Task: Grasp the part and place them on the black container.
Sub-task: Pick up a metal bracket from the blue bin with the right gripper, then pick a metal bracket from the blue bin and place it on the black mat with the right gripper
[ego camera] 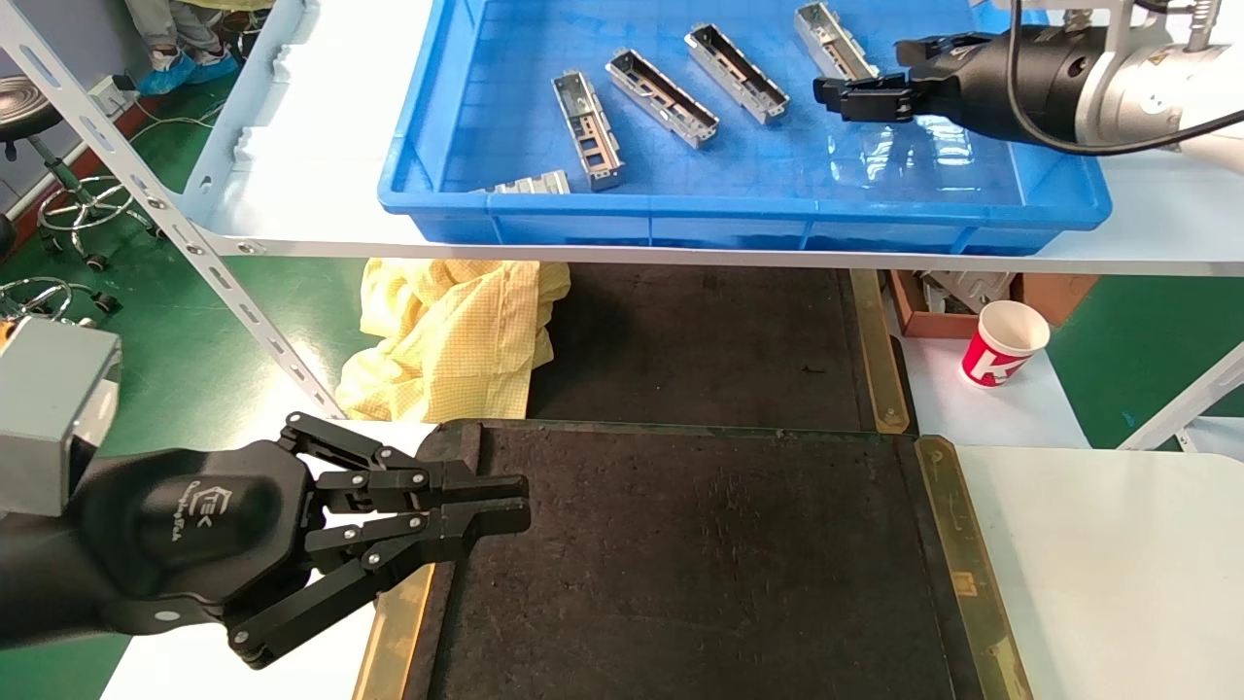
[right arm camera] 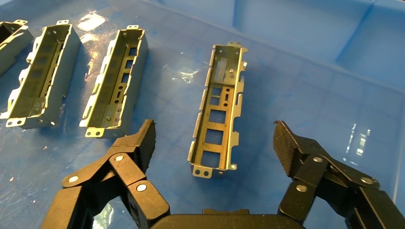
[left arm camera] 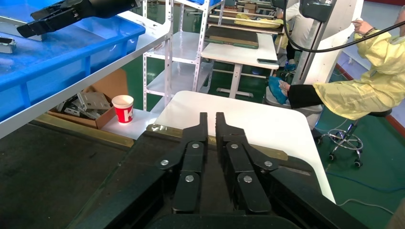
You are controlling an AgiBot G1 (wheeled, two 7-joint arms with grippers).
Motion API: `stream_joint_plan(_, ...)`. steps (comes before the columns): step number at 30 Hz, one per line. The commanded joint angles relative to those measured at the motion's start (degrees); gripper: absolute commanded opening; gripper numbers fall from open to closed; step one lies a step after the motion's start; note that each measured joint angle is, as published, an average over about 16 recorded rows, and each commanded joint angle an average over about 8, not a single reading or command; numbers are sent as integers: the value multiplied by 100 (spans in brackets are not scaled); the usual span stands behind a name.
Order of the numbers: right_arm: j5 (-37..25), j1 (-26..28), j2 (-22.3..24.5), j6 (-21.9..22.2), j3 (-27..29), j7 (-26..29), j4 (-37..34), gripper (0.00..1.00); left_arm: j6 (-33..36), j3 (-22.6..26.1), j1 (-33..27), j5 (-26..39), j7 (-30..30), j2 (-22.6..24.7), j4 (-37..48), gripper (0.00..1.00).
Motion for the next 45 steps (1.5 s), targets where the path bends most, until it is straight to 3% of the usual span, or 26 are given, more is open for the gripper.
stream_joint_plan(1,15,-16,-7,13,11,-11,0,0,0,0,0,0,0,0,0,100)
stream_joint_plan(21,97,-140,-46,105,67,-54,-26,0,0,0,0,0,0,0,0,100)
stream_joint_plan(30,158,4,61,-49,111,-151,75,0,0,1,0,0,0,0,0,100)
stream_joint_plan(38,193,302,306,-558,134,-221,132,0,0,1,0,-1,0,0,0,100)
stream_joint_plan(45,154,549,663,-1524,100,-292,187,0,0,1,0,-1,0,0,0,100)
